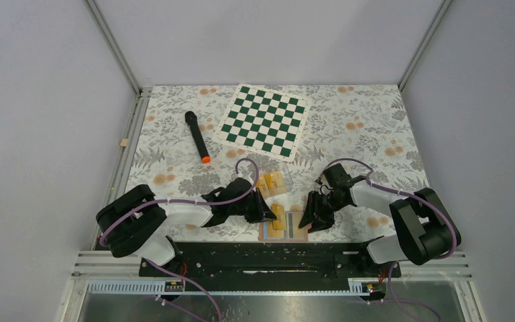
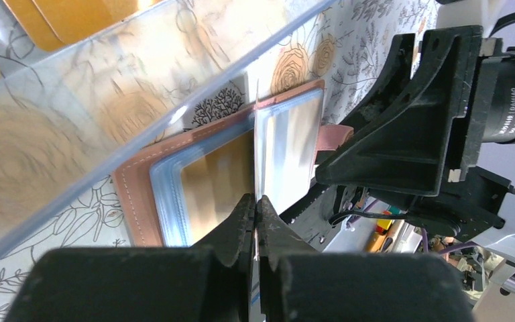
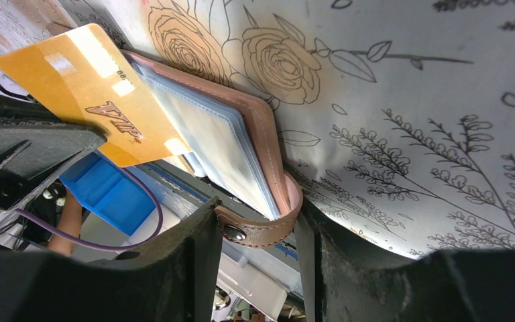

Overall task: Put the credit cards into the card holder
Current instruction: Insert the credit card into the card holder.

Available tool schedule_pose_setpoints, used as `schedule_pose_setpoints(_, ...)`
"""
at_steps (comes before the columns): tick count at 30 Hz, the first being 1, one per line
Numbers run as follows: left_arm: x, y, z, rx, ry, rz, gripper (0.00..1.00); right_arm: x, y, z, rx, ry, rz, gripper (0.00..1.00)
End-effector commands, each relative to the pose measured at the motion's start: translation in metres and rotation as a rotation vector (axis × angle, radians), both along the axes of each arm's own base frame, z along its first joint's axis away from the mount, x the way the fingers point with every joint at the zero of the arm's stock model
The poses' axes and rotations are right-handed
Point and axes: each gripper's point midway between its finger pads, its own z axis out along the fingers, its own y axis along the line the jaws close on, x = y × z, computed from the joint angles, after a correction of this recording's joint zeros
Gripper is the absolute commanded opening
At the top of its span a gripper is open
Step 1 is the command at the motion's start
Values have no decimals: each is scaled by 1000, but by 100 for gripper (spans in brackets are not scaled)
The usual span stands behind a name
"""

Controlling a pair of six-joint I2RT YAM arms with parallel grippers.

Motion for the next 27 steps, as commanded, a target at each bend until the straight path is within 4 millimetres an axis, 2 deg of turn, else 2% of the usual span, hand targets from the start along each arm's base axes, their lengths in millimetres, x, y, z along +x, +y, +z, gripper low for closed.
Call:
schedule_pose_setpoints(1,8,-9,25,-76,-65,17,0,-2,-2,-6,-13,-8,18,49)
schedule_pose_setpoints(9,13,-11,30,-72,-87,18,0,-3,-2,-7,-15,-4,20,49)
schedule_pose_setpoints(27,8,-20,15,-80,-45,-5,0,-4,-2,-7,-14,-3,23,49)
